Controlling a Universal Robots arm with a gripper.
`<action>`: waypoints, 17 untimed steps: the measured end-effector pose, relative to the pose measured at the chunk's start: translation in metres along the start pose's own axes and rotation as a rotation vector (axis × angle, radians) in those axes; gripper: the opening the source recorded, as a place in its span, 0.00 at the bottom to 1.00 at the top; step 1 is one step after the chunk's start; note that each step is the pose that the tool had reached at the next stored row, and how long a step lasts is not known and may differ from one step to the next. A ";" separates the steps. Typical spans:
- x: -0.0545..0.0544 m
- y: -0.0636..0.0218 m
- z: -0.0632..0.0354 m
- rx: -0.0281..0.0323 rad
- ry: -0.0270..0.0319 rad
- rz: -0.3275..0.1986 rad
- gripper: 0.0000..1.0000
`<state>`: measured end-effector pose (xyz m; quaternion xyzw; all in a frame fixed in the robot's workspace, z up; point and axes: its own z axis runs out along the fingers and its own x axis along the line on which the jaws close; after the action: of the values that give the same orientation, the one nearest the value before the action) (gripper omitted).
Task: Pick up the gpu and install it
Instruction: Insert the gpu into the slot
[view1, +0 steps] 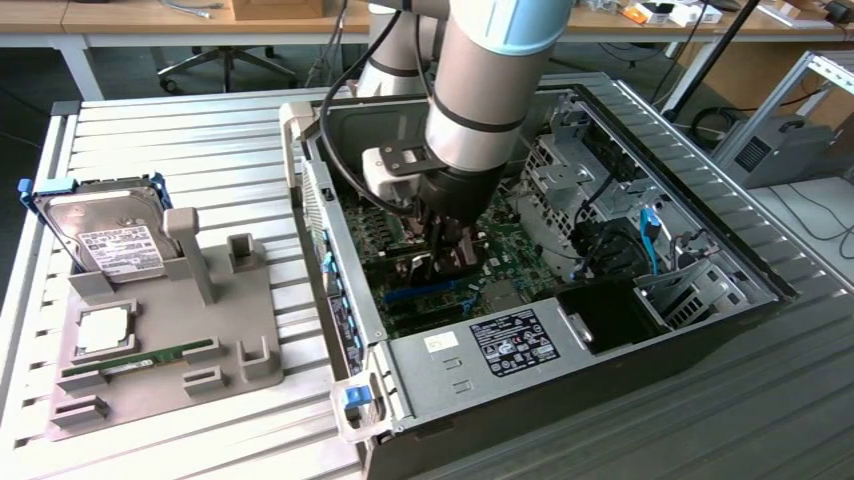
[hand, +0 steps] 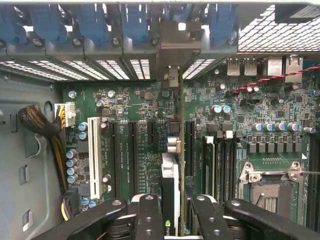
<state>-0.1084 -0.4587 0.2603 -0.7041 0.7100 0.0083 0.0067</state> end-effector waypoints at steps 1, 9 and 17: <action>0.000 0.0001 0.0004 0.0000 -0.0001 0.000 0.27; 0.000 0.0005 0.0029 -0.0002 0.0000 0.004 0.27; 0.000 0.0006 0.0052 -0.0009 0.0002 0.009 0.27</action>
<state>-0.1091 -0.4586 0.2551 -0.7011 0.7130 0.0086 0.0062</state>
